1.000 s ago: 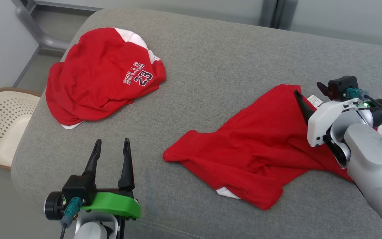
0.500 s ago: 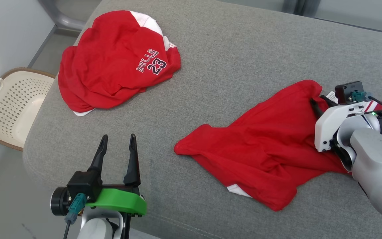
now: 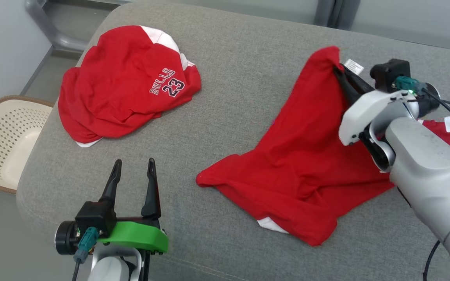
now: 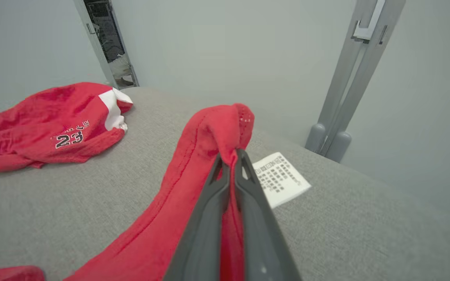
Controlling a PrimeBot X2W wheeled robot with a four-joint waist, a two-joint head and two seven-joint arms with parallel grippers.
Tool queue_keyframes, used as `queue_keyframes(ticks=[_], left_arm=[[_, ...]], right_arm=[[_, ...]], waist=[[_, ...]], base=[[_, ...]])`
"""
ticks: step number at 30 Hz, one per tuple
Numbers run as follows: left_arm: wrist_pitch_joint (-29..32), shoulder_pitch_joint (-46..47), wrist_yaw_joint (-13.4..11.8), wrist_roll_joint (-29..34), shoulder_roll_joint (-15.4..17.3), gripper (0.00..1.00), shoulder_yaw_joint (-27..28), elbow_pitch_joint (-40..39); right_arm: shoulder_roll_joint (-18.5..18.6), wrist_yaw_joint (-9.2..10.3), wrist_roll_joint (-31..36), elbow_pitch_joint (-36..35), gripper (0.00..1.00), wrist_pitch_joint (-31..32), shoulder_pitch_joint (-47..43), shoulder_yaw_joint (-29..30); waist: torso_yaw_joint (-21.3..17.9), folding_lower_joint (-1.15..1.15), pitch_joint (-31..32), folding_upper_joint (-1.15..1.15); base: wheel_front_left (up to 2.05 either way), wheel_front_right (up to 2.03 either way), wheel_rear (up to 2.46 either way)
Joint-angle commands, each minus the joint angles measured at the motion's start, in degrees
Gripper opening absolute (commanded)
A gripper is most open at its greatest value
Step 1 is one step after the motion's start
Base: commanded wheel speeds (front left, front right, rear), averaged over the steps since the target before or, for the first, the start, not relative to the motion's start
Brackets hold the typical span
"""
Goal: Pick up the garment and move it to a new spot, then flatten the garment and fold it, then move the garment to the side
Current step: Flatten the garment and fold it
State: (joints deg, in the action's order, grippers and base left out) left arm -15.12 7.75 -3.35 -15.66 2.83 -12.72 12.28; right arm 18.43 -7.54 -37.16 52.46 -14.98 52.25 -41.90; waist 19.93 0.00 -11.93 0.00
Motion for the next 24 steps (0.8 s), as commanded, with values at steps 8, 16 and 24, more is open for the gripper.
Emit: queue_keyframes(ticks=[8, 16, 24], left_arm=[[0.0, -1.1, 0.5, 0.9, 0.1, 1.00, 1.4, -0.3], [0.0, -1.8, 0.9, 1.2, 0.1, 1.00, 2.1, -0.4], [0.0, -2.0, 0.5, 1.0, 0.1, 1.00, 2.4, -0.4]], right_arm=[[-5.0, 0.09, 7.6, -16.6, 0.00, -0.2, -8.4, -1.7], [-9.1, 0.09, 8.9, -19.4, 0.00, -0.2, -17.8, -12.9], [-12.6, 0.09, 6.9, -18.2, 1.00, -0.2, -22.2, -18.0]], waist=[[0.1, 0.00, 1.8, 0.00], [1.1, 0.00, 2.4, 0.00], [0.6, 0.00, 2.6, 0.00]], base=[[0.00, 0.00, 0.00], [0.00, 0.00, 0.00], [0.00, 0.00, 0.00]])
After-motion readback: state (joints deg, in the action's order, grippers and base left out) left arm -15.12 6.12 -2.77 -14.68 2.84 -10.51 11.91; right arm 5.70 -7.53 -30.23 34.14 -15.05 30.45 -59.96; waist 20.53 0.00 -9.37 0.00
